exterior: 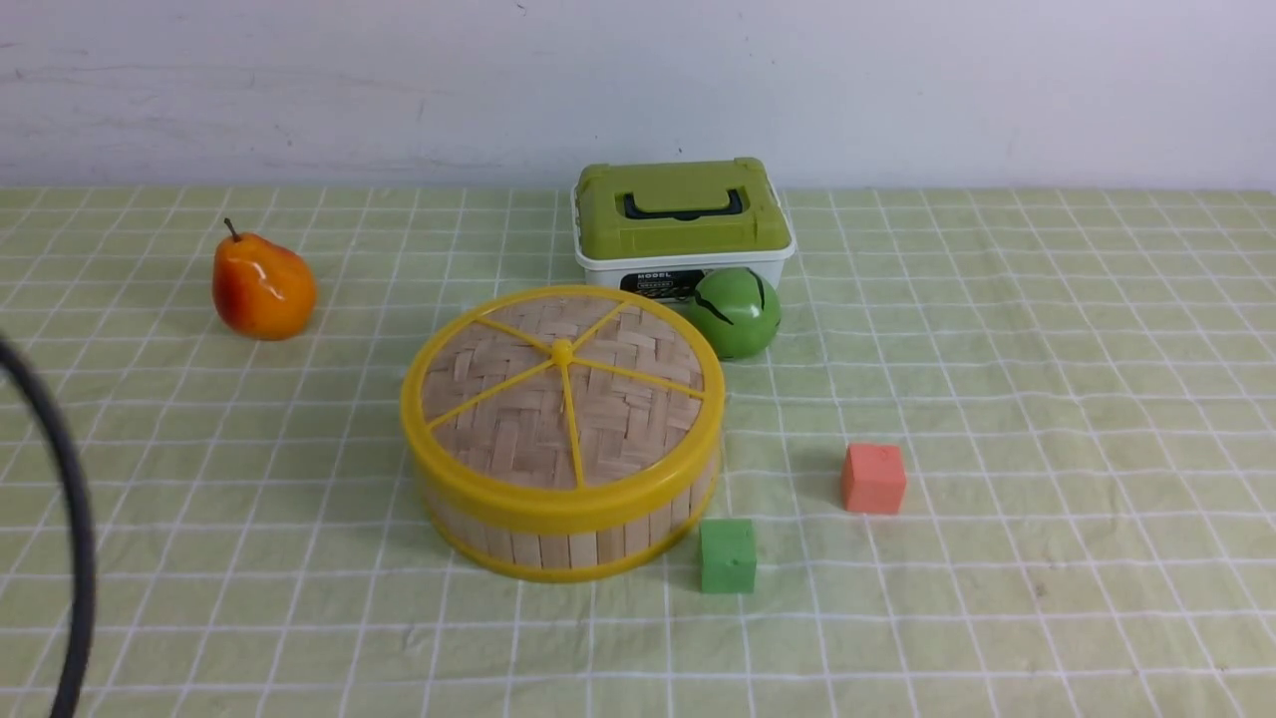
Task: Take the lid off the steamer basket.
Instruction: Use the left arm to lift the lid of the steamer
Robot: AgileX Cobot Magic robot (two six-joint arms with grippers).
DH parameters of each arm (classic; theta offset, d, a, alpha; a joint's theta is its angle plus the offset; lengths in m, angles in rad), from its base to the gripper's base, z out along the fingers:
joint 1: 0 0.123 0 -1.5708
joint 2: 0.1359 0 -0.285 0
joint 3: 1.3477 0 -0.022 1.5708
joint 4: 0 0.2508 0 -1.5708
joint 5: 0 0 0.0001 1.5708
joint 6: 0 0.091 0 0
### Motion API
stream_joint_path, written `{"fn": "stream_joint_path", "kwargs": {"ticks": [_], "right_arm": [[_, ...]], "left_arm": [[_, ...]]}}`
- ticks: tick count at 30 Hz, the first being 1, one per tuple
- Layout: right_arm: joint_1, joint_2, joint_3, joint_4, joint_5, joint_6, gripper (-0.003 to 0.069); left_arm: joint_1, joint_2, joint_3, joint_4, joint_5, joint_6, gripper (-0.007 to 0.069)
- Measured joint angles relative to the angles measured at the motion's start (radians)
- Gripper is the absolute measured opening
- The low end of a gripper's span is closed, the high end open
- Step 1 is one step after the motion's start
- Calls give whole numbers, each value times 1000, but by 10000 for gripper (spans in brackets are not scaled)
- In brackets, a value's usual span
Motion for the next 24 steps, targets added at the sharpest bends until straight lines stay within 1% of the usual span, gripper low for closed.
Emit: {"fn": "stream_joint_path", "kwargs": {"ticks": [1,2,4,5,6,8,9,10,11,14,15,17,20,24], "right_arm": [[0,0,0,0,0,0,241],[0,0,0,0,0,0,241],[0,0,0,0,0,0,241],[0,0,0,0,0,0,241],[0,0,0,0,0,0,241],[0,0,0,0,0,0,241],[0,0,0,0,0,0,241],[0,0,0,0,0,0,241],[0,0,0,0,0,0,241],[0,0,0,0,0,0,241],[0,0,0,0,0,0,241],[0,0,0,0,0,0,241],[0,0,0,0,0,0,241],[0,0,0,0,0,0,241]], "left_arm": [[0,10,-7,0,7,0,-13],[0,106,-79,-3,98,0,-13],[0,208,-171,-3,225,0,-13],[0,220,-182,-3,240,0,-13],[0,303,-265,-3,354,0,-13],[0,408,-377,-3,497,0,-13],[0,484,-464,-3,595,0,-13],[0,505,-487,-3,619,0,-13],[-7,573,-566,1,693,0,-13],[-46,698,-716,28,810,15,-13],[-50,705,-726,30,817,15,-13],[-109,792,-835,57,887,12,-13],[-194,904,-974,111,953,-28,-13],[-261,1022,-1116,211,1009,-94,-13]]}}
